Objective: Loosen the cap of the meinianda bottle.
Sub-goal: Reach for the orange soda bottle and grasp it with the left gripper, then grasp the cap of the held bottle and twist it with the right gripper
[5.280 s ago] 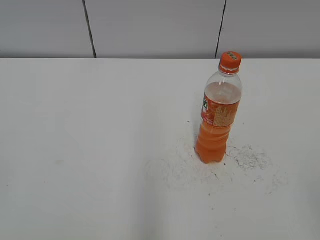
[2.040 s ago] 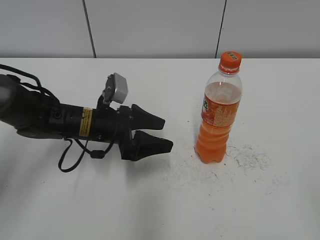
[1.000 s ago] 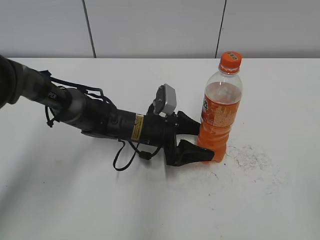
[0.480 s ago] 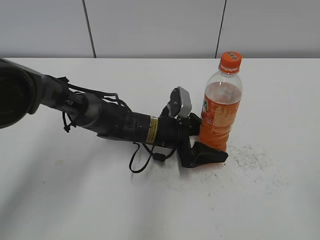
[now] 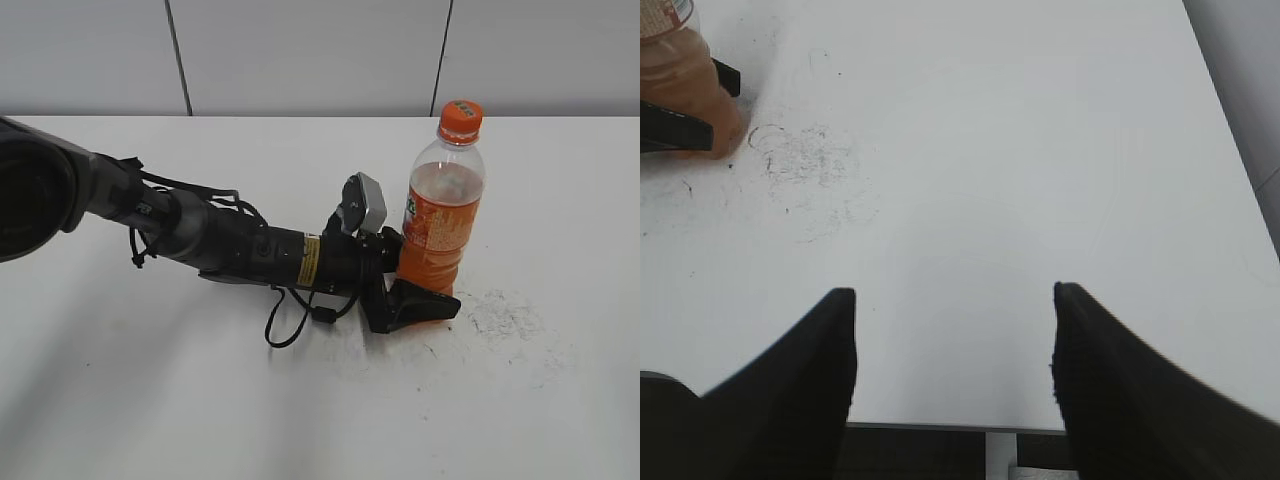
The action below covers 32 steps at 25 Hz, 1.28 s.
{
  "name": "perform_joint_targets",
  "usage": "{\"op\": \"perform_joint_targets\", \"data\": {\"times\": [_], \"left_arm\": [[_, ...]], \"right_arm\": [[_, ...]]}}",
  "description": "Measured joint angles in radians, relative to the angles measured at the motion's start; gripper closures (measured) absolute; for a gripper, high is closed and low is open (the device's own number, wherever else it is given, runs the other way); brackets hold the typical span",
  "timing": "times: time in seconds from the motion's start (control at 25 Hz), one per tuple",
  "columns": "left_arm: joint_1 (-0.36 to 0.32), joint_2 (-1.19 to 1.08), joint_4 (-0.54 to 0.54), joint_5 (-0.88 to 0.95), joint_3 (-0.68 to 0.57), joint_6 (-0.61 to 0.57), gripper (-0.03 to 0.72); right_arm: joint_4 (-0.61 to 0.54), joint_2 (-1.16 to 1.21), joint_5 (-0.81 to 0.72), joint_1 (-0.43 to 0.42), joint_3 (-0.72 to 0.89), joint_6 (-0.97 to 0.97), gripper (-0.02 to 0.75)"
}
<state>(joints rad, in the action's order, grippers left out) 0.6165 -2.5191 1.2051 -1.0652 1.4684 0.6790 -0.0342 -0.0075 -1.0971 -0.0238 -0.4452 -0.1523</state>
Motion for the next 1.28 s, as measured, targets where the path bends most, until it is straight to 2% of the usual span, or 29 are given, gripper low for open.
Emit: {"op": "perform_joint_targets", "data": {"times": [0.12, 0.72, 1.08, 1.28], "left_arm": [[0.001, 0.000, 0.001, 0.000, 0.000, 0.000, 0.115], [0.001, 0.000, 0.020, 0.006, 0.002, -0.001, 0.125], [0.001, 0.000, 0.020, 0.005, 0.002, -0.001, 0.129], [0.001, 0.000, 0.024, 0.005, 0.002, -0.001, 0.129]], "right_arm": [[0.000, 0.000, 0.000, 0.000, 0.000, 0.000, 0.280], [-0.010, 0.000, 0.000, 0.000, 0.000, 0.000, 0.280], [-0.200, 0.006, 0.029, 0.000, -0.006, -0.018, 0.280], [-0.341, 0.184, 0.079, 0.000, -0.051, -0.067, 0.280]]}}
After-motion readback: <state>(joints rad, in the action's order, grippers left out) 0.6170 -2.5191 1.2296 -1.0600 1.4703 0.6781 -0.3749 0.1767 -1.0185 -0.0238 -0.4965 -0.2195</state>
